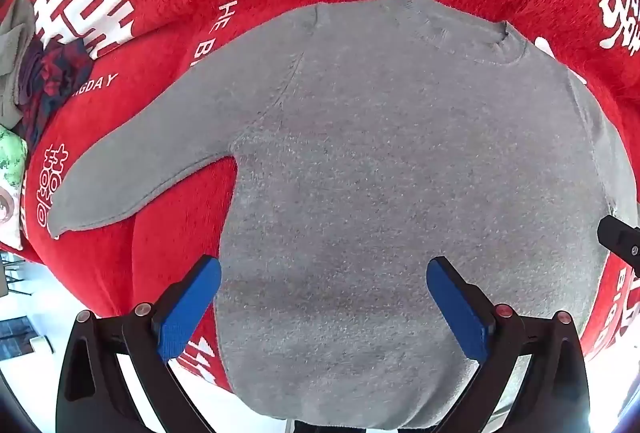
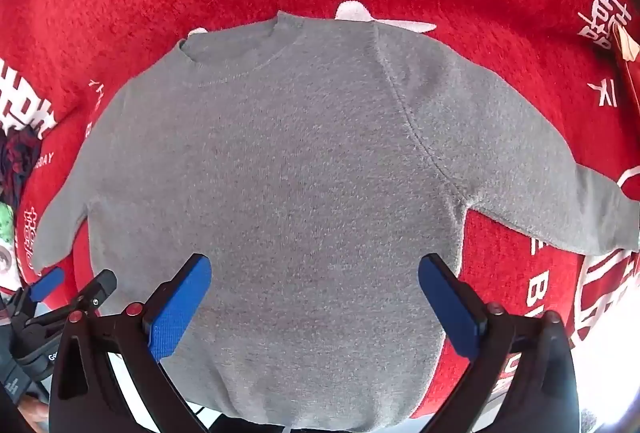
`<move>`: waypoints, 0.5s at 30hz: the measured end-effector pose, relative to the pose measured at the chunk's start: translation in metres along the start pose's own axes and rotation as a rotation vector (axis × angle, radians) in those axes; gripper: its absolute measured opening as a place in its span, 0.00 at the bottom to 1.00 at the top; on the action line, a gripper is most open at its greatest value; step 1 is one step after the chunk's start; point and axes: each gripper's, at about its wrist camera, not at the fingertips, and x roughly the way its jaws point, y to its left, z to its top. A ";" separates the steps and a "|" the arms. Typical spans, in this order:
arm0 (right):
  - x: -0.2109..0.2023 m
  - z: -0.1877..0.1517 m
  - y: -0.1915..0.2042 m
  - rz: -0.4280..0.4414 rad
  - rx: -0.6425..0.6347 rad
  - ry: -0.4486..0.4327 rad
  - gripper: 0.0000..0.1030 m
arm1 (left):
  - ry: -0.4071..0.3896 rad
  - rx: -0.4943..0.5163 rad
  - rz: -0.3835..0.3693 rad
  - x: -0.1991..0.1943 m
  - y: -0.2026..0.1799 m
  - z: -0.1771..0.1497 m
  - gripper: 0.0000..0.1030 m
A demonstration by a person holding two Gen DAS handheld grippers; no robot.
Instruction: Fold small clothes
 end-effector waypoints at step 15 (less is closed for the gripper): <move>-0.001 0.003 0.000 -0.008 -0.004 0.000 1.00 | 0.016 -0.003 0.005 0.004 0.010 -0.001 1.00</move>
